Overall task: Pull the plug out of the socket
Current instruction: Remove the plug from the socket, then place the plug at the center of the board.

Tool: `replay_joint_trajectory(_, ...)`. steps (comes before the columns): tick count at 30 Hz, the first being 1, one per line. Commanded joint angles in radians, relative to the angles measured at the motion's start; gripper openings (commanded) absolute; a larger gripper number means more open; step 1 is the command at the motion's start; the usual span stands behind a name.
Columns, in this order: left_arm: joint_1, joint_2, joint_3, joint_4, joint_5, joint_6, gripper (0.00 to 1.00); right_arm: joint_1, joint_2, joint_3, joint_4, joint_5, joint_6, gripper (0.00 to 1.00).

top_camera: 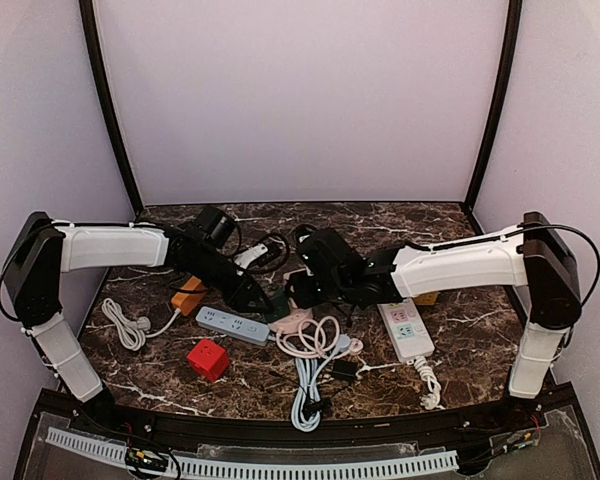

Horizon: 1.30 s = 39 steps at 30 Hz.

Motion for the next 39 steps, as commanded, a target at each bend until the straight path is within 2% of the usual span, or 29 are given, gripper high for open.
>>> replay_joint_trajectory(1, -0.023, 0.013, -0.021, -0.150, -0.245, 0.012, 0.01, -0.050, -0.036, 0.061, 0.018, -0.010, 0.067, 0.00)
replay_joint_trajectory(4, -0.044, 0.013, -0.020, -0.157, -0.293, 0.028, 0.01, -0.073, -0.034, 0.070, 0.018, -0.028, 0.071, 0.00)
replay_joint_trajectory(11, -0.047, 0.009, -0.014, -0.160, -0.310, 0.022, 0.00, -0.084, -0.055, 0.051, 0.017, -0.005, 0.067, 0.00)
replay_joint_trajectory(16, -0.046, -0.008, -0.016, -0.140, -0.285, 0.006, 0.01, -0.097, -0.143, -0.006, 0.010, 0.070, 0.032, 0.00)
replay_joint_trajectory(20, -0.046, -0.036, -0.022, -0.113, -0.247, -0.005, 0.01, -0.156, -0.231, -0.068, -0.046, 0.106, 0.021, 0.00)
replay_joint_trajectory(30, -0.045, -0.112, 0.031, -0.071, -0.173, -0.050, 0.01, -0.433, -0.442, -0.172, -0.377, 0.104, 0.030, 0.00)
replay_joint_trajectory(36, -0.044, -0.118, 0.075, -0.082, -0.167, -0.051, 0.01, -0.653, -0.583, -0.298, -0.479, -0.119, 0.043, 0.00)
replay_joint_trajectory(39, -0.045, -0.130, 0.044, -0.084, -0.186, -0.041, 0.01, -0.698, -0.629, -0.354, -0.523, -0.189, 0.044, 0.00)
